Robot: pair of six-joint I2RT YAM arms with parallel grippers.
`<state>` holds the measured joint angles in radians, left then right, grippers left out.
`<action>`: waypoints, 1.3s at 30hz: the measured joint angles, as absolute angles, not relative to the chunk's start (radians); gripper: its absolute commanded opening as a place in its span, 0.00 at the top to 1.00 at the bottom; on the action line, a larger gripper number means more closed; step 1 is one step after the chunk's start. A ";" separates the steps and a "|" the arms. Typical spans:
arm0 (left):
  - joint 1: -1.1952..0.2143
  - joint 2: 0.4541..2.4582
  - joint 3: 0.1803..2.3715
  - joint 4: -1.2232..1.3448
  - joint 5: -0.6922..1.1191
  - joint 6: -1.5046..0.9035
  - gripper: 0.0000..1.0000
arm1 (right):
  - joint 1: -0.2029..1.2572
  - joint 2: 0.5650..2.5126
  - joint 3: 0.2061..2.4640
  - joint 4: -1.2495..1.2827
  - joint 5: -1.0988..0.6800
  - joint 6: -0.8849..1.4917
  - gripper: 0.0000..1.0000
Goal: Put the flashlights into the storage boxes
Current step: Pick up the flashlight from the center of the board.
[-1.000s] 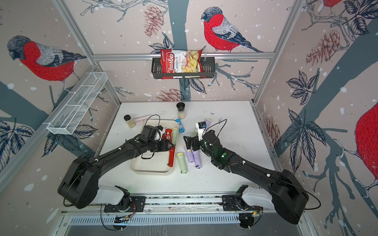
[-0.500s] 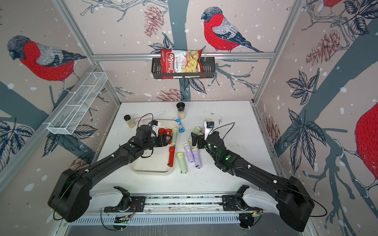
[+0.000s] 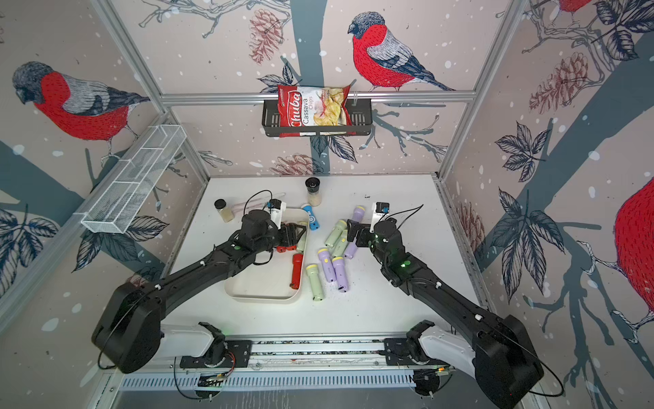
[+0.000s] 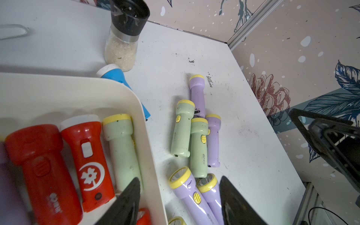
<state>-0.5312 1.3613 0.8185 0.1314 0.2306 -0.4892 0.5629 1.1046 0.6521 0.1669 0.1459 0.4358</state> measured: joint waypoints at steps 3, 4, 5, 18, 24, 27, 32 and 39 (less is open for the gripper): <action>-0.534 1.396 0.851 0.138 0.231 -0.479 0.36 | 0.510 1.158 0.700 0.121 0.129 0.447 0.01; -0.534 1.408 0.863 0.138 0.231 -0.479 0.36 | 0.493 1.183 0.720 0.102 0.127 0.447 0.01; -0.534 1.421 0.876 0.138 0.230 -0.477 0.36 | 0.477 1.209 0.745 0.075 0.126 0.448 0.01; -0.538 1.506 0.958 0.145 0.236 -0.472 0.36 | 0.345 1.559 0.990 -0.175 -0.082 0.556 0.01; -0.538 1.519 0.964 0.144 0.236 -0.472 0.36 | 0.360 1.627 0.978 -0.235 -0.159 0.595 0.14; -0.538 1.520 0.964 0.144 0.236 -0.472 0.36 | 0.384 1.638 0.965 -0.255 -0.173 0.601 0.21; -0.538 1.525 0.964 0.144 0.240 -0.472 0.37 | 0.418 1.677 0.969 -0.273 -0.191 0.603 0.28; -0.538 1.510 0.948 0.142 0.238 -0.472 0.37 | 0.444 1.718 0.997 -0.320 -0.168 0.603 0.34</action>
<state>-0.5385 1.5105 0.9482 0.1417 0.2382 -0.4725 0.4442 1.7184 0.9974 -0.3202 -0.1684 0.6033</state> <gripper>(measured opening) 0.634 0.671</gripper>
